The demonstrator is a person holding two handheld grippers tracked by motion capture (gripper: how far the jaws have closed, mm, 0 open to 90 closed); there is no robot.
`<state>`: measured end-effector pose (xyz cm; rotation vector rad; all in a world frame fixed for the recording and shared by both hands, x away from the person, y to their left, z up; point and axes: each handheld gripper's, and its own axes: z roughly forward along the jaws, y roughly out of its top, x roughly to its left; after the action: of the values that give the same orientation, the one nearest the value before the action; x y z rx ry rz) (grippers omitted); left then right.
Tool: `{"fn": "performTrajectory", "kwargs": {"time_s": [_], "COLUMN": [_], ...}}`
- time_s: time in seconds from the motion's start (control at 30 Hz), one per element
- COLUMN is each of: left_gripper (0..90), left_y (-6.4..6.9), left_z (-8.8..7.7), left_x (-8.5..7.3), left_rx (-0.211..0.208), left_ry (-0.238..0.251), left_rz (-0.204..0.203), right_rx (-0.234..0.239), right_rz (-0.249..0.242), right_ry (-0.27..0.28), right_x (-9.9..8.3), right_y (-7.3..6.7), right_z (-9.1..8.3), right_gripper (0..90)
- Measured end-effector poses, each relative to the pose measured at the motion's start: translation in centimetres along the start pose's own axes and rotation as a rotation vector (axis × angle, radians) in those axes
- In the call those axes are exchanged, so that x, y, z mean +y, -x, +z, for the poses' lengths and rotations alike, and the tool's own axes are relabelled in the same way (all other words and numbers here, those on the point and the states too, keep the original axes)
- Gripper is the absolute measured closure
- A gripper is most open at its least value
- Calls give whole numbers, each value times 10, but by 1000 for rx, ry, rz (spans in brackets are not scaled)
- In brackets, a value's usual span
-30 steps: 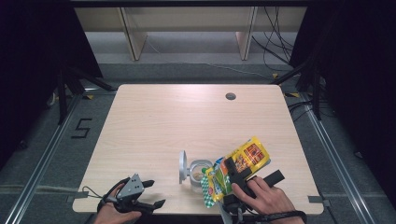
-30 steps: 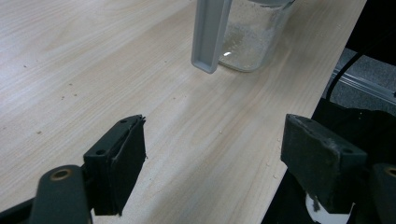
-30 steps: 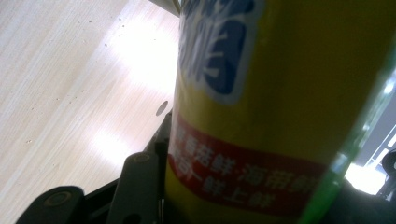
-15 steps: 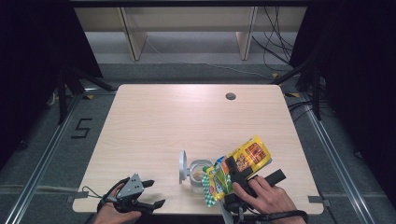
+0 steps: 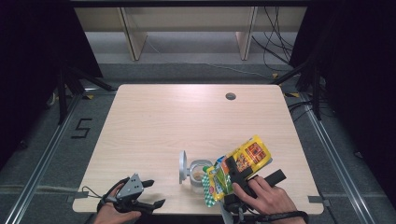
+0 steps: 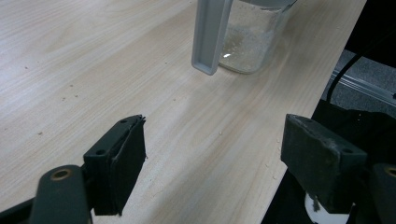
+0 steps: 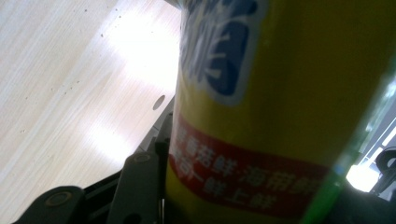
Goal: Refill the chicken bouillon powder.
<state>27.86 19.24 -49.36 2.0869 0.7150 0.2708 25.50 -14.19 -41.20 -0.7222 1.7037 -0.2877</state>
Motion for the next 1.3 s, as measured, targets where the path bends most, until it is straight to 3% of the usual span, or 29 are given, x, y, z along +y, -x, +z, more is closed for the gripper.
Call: {"fn": "performTrajectory", "kwargs": {"time_s": [0.1, 0.13, 0.17, 0.2, 0.23, 0.3, 0.4, 0.47, 0.57, 0.63, 0.7, 0.8, 0.87, 0.93, 1.3], "left_gripper": [214, 214, 214, 214, 213, 213, 211, 210, 202, 202, 201, 201, 201, 201, 201], "left_y": [0, 2, 1, 2, 0, 0, 0, 0, 0, 2, 1, 2, 0, 2, 2], "left_z": [-1, 0, -1, 0, -1, -1, -1, -1, -1, 0, -1, 0, -1, -1, 0], "left_x": [1, 1, 1, 0, 0, 0, 0, 0, 0, 0, 1, 0, 0, 0, 0], "left_rx": [-6, -13, -9, -14, -5, -5, -4, -4, -5, -14, -16, -16, -7, -20, -16], "left_ry": [-18, 12, -2, 16, -8, -8, -10, -10, -5, 8, 4, 13, -1, 11, 15], "left_rz": [1, -24, -8, -27, 4, 1, 1, 1, -2, -21, -15, -23, -3, -24, -23], "right_rx": [22, 8, 7, 23, 21, 6, 23, 6, 26, 20, 35, 16, 28, 23, 1], "right_rz": [21, 19, 21, 26, 23, 21, -4, 22, 40, -5, 11, 13, 8, 8, -2], "right_ry": [2, -4, -2, 4, 2, -2, 11, 5, -8, -4, -1, 2, 7, 7, -5], "right_x": [1, 2, 2, 1, 2, 2, 2, 2, 2, 4, 3, 4, 4, 4, 6], "right_y": [-2, -3, -3, -2, -2, -2, -1, -2, -4, -2, -3, -2, -2, -3, -2], "right_z": [0, 0, 0, 0, 0, 0, 2, 1, 1, 2, 2, 1, 2, 2, -1], "right_gripper": [595, 595, 595, 595, 595, 595, 595, 595, 595, 598, 599, 600, 600, 600, 601]}}
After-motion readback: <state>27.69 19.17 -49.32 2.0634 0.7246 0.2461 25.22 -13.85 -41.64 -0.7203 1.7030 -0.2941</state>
